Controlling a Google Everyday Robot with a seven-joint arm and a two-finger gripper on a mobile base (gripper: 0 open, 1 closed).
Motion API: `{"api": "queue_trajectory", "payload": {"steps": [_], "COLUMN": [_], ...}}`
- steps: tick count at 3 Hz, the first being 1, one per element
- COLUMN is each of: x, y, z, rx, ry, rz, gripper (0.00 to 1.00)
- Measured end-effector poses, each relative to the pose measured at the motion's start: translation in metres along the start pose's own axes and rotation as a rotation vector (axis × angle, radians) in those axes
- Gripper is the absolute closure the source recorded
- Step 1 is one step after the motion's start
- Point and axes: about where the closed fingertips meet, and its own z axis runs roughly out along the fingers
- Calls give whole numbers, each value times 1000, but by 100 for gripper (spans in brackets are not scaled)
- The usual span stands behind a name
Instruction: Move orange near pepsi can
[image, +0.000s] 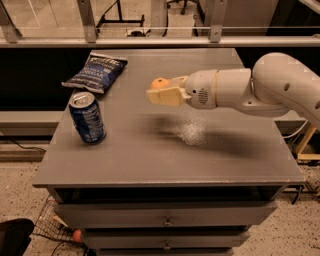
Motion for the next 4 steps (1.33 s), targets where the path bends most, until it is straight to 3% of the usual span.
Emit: {"api": "queue_trajectory", "payload": {"steps": [1, 2, 4], "x": [22, 39, 49], "y": [22, 47, 48], "z": [17, 35, 51], "rx": [-46, -92, -116], "ry": [1, -2, 12], "rz": [-16, -91, -92], "gripper": [100, 100, 100]}}
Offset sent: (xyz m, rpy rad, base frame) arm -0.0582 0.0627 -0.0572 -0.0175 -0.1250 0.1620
